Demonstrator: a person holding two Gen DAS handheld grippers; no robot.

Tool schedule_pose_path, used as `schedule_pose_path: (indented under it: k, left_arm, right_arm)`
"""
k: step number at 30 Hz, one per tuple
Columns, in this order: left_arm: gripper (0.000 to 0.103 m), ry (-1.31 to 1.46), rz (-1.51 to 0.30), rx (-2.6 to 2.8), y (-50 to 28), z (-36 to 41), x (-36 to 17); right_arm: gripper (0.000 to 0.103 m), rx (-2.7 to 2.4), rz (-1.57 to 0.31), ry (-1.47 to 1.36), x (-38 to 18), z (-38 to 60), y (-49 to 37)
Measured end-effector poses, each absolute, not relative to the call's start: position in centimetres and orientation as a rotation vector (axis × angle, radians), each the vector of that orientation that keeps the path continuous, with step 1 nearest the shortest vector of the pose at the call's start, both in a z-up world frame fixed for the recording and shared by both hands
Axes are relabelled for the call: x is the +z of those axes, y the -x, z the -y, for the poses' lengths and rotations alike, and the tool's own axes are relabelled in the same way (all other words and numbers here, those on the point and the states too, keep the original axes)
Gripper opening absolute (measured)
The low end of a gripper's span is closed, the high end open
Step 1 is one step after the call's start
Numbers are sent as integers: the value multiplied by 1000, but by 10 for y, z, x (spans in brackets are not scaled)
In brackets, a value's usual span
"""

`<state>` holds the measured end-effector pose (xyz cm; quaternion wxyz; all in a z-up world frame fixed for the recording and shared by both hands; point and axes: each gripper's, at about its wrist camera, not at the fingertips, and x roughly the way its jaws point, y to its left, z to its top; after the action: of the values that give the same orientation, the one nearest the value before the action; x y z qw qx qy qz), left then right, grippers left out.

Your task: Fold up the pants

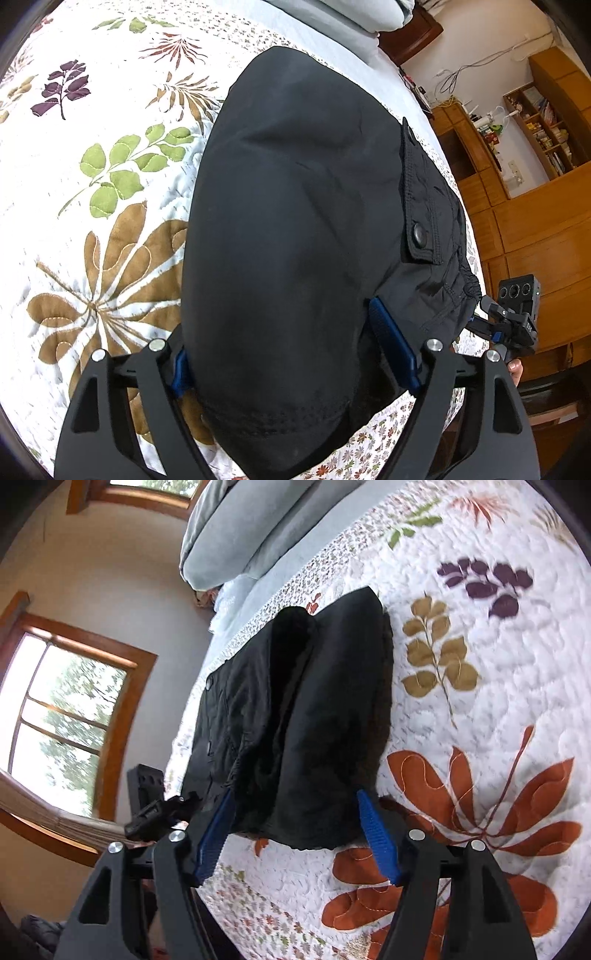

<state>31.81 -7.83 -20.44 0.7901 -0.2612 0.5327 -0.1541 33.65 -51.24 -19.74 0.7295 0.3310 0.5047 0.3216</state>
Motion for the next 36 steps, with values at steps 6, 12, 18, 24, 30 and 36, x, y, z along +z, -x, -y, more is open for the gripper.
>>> schedule_pose_path:
  k: [6, 12, 18, 24, 30, 36]
  left_arm:
    - [82, 542, -1125, -307, -315, 86, -198]
    - [82, 476, -1102, -258, -311, 98, -190]
    - [82, 424, -1085, -243, -307, 109, -183]
    - [82, 384, -1064, -233, -301, 118, -178]
    - [83, 366, -1052, -227, -302, 119, -180]
    - [88, 356, -1055, -222, -301, 119, -179]
  right_arm:
    - [49, 736, -1084, -769, -206, 521, -331]
    - [31, 674, -1100, -735, -208, 527, -324]
    - [30, 610, -1123, -643, -207, 529, -317]
    - [30, 596, -1111, -672, -211, 535, -309]
    - [30, 592, -1110, -659, -210, 532, -309]
    - [46, 545, -1100, -685, -204, 544, -302]
